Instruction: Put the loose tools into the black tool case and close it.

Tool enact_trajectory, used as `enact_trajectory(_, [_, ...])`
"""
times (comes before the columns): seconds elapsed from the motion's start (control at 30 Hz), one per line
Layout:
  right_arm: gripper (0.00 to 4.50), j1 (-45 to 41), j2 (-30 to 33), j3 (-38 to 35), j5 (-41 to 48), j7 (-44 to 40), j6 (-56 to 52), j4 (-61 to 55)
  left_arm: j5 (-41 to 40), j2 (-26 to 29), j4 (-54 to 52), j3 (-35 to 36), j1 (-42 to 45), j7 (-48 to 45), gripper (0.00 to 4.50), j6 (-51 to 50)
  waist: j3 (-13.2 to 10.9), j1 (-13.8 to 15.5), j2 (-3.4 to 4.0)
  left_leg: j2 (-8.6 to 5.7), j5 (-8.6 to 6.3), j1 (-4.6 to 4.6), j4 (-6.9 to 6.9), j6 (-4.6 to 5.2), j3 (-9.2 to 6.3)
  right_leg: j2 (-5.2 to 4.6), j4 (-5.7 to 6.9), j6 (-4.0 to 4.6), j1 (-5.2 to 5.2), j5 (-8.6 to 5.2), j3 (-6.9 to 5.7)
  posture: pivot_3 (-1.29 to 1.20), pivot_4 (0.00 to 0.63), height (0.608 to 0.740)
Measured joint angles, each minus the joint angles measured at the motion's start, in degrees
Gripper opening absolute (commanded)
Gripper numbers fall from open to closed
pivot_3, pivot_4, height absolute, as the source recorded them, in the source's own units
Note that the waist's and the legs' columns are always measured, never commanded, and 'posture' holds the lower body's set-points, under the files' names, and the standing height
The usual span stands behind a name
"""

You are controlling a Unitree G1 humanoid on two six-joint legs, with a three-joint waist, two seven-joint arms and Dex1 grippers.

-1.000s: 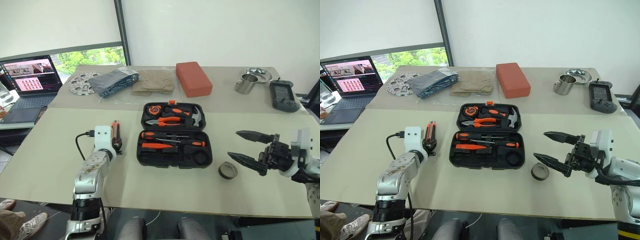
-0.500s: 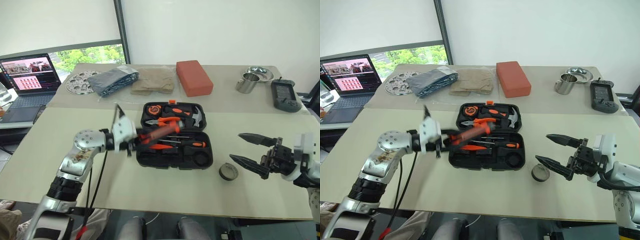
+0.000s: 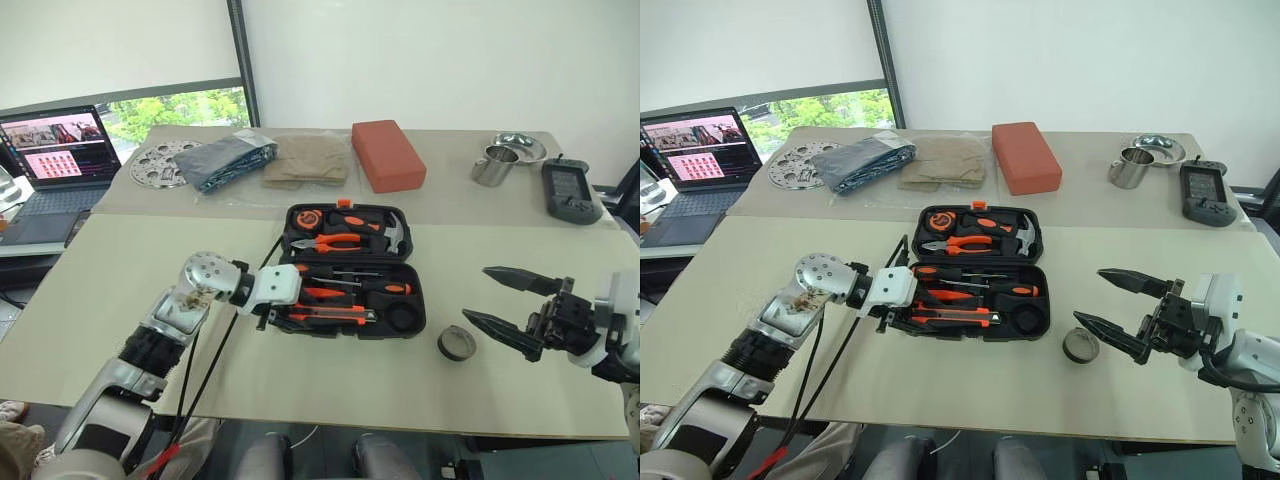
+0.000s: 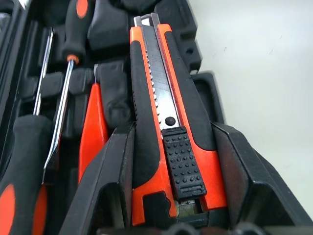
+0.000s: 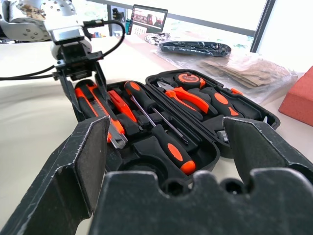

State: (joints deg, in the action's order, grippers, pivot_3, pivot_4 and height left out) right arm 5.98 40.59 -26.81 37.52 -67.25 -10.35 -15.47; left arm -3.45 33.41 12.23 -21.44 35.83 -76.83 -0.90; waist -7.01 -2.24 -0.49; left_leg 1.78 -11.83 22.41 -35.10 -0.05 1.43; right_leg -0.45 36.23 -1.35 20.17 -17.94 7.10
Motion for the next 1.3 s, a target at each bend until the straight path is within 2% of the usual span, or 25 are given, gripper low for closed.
enact_trajectory(0.33, [4.27,1.37,-0.67,-0.04,0.00,0.61,0.05,-0.77,1.79,-0.44,2.53,-1.20,2.17,-2.15,1.80,1.90,0.02,0.10,0.02,0.00,0.00,0.01,0.00,0.00,-0.01,0.00,0.00,0.01,0.00,0.00,-0.01,0.00,0.150,0.740])
enact_trajectory(0.37, [4.27,1.59,-0.68,-0.07,0.00,0.84,0.06,-0.95,2.15,-0.91,3.08,-1.21,2.52,-1.97,2.81,2.08,0.01,0.13,0.02,-0.01,0.00,0.01,-0.01,0.00,-0.01,-0.01,0.00,0.01,-0.01,0.00,-0.01,0.00,0.150,0.740])
enact_trajectory(0.4, [4.27,1.65,-0.68,-0.09,0.00,1.04,0.06,-1.00,2.42,-1.46,3.71,-1.20,2.84,-1.48,2.98,2.32,0.01,0.14,0.02,-0.03,0.00,0.01,-0.03,0.00,0.00,-0.01,0.00,0.00,-0.02,0.00,-0.01,0.00,0.150,0.740])
enact_trajectory(0.53, [4.27,1.91,-0.68,-0.43,0.00,1.22,0.07,-1.29,3.06,-2.55,4.87,-0.98,3.64,0.08,4.45,3.23,0.00,0.14,0.00,-0.03,0.00,0.01,-0.05,0.00,-0.01,-0.01,0.01,0.00,-0.02,0.00,-0.01,0.00,0.150,0.740])
enact_trajectory(0.7, [4.27,1.97,-0.68,-0.66,0.00,1.32,0.07,-1.33,2.62,-3.10,5.29,-0.31,3.71,0.87,4.45,2.97,0.01,0.10,0.01,-0.02,0.00,0.01,-0.04,0.00,-0.02,0.00,0.03,0.01,-0.01,0.01,-0.01,0.00,0.150,0.740])
enact_trajectory(0.97, [4.27,1.85,-0.68,-0.64,-0.02,1.27,0.08,-1.33,-9.74,-4.23,-0.29,7.79,3.85,-0.33,4.45,-6.96,0.04,0.09,0.07,0.02,0.00,0.02,-0.08,0.00,-0.04,-0.01,0.06,-0.01,-0.01,-0.01,-0.03,0.00,0.150,0.740])
enact_trajectory(1.13, [4.27,1.71,-0.68,-0.62,-0.05,1.22,0.08,-1.33,-10.17,-3.89,0.14,8.40,4.08,-1.18,4.45,-8.08,0.03,-0.02,0.05,-0.03,0.00,-0.01,-0.09,0.00,-0.04,0.01,0.10,0.00,-0.01,0.00,-0.02,0.00,0.150,0.740])
enact_trajectory(1.17, [4.27,1.70,-0.68,-0.62,-0.05,1.22,0.08,-1.33,-10.09,-3.80,0.46,8.38,4.08,-1.46,3.93,-7.79,0.03,-0.01,0.06,-0.03,0.00,-0.01,-0.09,0.00,-0.04,0.01,0.10,0.00,-0.01,0.00,-0.02,0.00,0.150,0.740])
enact_trajectory(1.23, [4.27,1.70,-0.68,-0.62,-0.05,1.21,0.10,-1.33,-9.94,-3.84,1.69,8.38,4.07,-1.39,3.44,-7.50,0.03,0.03,0.05,-0.03,0.00,0.00,-0.10,0.00,-0.04,0.01,0.09,0.00,-0.01,0.00,-0.02,0.00,0.150,0.740])
enact_trajectory(1.3, [4.27,1.73,-0.68,-0.63,-0.06,1.25,0.12,-1.33,-10.05,-4.69,2.99,8.39,4.06,-1.55,2.66,-7.11,0.04,0.09,0.07,-0.03,0.00,0.01,-0.11,0.00,-0.04,0.01,0.08,0.00,-0.02,0.00,-0.03,0.00,0.150,0.740])
